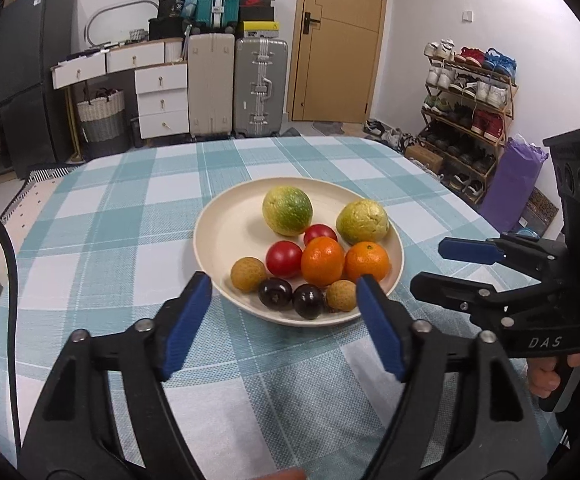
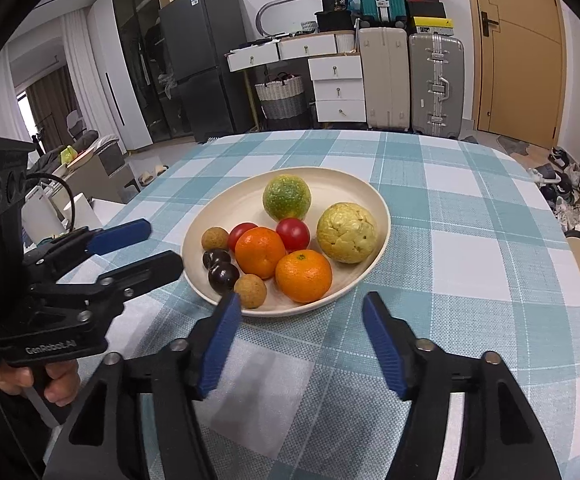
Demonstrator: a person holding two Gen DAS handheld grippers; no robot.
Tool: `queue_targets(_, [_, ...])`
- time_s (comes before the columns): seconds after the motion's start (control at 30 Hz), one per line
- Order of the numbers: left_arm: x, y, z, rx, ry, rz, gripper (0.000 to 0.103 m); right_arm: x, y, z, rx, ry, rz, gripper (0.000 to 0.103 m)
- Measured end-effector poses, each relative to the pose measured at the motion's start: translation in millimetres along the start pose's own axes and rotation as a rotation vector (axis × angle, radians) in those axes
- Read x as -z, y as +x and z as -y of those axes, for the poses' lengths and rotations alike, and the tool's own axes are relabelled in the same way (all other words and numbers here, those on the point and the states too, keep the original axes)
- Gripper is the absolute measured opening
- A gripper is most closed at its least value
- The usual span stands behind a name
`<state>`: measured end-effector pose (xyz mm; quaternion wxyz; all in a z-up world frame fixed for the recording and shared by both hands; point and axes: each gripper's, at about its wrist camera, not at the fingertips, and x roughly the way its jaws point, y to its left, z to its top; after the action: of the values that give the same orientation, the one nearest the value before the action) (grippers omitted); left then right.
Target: Organize fruits
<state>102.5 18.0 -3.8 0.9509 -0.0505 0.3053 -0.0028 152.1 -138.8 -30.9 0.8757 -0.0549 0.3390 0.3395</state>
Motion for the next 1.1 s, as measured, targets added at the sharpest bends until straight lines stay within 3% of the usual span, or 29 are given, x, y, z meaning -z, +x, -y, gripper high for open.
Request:
queue_targets(0.03, [0.7, -4.1, 0.0, -0.007, 0.004, 0.009, 0.081, 0.3, -2.1, -0.3, 0.005, -0.008, 0.008, 0.083])
queue_targets(0.13, [2.9, -14.1, 0.4, -0.031, 0.01, 0.024, 0.085, 1.4, -8.6, -0.6, 0.014, -0.022, 0.036, 0.091])
queue_targets(0.2, [4.6, -19.1, 0.2, -0.043, 0.006, 0.03, 0.094, 2.2, -12.1, 0.8, 0.0, -0.016, 0.046, 0.098])
queue_targets(0.27, [6.6, -25.3, 0.7, -0.053, 0.003, 0.048, 0.102, 2.9, -15.5, 2.4, -0.016, -0.006, 0.06, 0.1])
queue_targets(0.33, [8.1, -30.6, 1.2, -0.062, 0.003, 0.066, 0.102, 3.8, -18.5, 2.8, -0.016, -0.005, 0.075, 0.103])
queue_targets(0.83, [15.1, -38.7, -1.4, -0.099, -0.025, 0.171, 0.102, 11.2, -31.5, -5.7, -0.078, -0.069, 0.204, 0.103])
queue_targets(1.1, [17.8, -41.8, -3.9, -0.11, -0.042, 0.211, 0.102, 13.6, -34.9, -7.2, -0.067, -0.083, 0.258, 0.103])
